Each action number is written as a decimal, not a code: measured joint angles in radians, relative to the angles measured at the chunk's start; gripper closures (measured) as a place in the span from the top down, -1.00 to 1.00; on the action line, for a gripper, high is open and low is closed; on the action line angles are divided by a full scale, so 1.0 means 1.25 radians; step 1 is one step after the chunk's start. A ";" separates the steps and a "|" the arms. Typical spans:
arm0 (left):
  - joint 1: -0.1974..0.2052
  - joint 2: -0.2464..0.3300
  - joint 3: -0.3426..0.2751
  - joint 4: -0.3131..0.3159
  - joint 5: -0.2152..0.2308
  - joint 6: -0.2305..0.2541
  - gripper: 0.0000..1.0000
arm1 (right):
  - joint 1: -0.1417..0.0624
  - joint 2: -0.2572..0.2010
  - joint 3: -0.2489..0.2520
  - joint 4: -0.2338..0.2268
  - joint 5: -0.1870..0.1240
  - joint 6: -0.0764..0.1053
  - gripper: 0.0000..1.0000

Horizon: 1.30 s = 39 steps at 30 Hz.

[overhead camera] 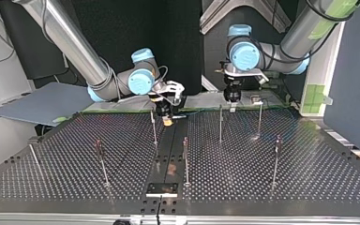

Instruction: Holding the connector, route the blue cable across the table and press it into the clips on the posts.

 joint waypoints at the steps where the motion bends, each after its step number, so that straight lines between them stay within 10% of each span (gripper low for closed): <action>1: -0.003 0.002 -0.001 -0.004 0.000 0.002 1.00 | 0.000 0.000 0.000 0.000 0.000 0.000 -1.00; 11: -0.055 0.006 -0.002 -0.046 -0.004 0.025 1.00 | -0.005 0.000 0.000 -0.001 0.000 0.002 -1.00; 27: -0.161 -0.052 0.059 0.037 -0.093 -0.023 1.00 | -0.006 0.000 0.000 -0.002 0.000 0.002 -1.00; 39: -0.162 -0.106 0.132 0.028 -0.097 -0.043 1.00 | -0.006 0.000 0.000 -0.003 0.001 0.003 -1.00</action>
